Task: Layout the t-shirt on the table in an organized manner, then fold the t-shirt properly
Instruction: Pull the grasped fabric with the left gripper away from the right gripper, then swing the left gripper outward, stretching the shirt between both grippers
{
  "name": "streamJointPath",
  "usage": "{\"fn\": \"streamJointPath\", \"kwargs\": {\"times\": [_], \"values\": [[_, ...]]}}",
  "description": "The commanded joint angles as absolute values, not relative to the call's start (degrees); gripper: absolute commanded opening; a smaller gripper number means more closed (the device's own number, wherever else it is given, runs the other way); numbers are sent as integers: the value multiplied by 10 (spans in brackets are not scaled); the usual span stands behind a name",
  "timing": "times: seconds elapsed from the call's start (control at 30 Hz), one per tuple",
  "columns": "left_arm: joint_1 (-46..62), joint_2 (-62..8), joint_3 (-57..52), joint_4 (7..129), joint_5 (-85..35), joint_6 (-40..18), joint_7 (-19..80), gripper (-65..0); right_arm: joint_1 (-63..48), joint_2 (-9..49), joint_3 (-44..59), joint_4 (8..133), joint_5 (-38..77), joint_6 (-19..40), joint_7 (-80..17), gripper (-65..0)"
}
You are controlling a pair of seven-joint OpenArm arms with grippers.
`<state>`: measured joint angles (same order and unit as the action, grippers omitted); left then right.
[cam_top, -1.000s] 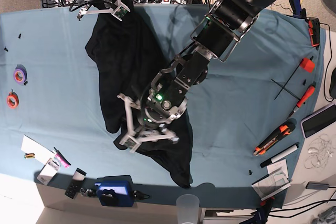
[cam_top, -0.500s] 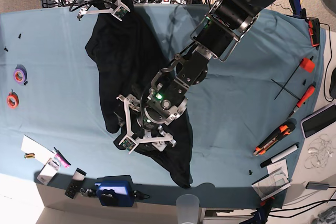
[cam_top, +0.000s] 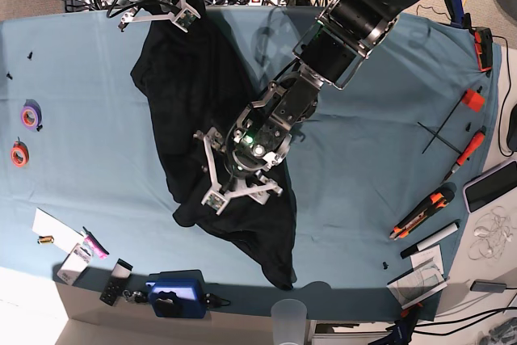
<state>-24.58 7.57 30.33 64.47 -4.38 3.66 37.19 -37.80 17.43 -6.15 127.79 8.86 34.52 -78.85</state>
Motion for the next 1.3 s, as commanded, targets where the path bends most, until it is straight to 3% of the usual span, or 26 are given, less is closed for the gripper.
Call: {"fn": "streamJointPath", "kwargs": {"times": [0.0,0.1,0.13,0.53,0.7,0.83,1.03,1.27], "values": [[-264,90,302,655,-41,50,359,-355,-379,178,-59,1286,85,345,-786,-650],[-267,90,302,656,-40,100,360,-633,-379,178,-59,1286,85,345,-786,-650],[-267,90,302,658,-37,117,361,-650,-379,178,-59,1286,85,345,-786,-650],[-313,90,302,764,171,152,540,-650,-379,178,-59,1286,46,343,-779,-650],[-347,90,288,811,236,152,601,-650,-379,178,-59,1286,-22,293,-762,-650],[-351,90,217,823,269,134,611,-650,-379,178,-59,1286,-81,245,-753,-650],[-350,75,63,824,218,72,648,-650,-351,178,-34,1286,-164,176,-735,-650],[-325,-6,-81,824,119,31,670,-650,-270,178,110,1286,-177,141,-687,-650]]}}
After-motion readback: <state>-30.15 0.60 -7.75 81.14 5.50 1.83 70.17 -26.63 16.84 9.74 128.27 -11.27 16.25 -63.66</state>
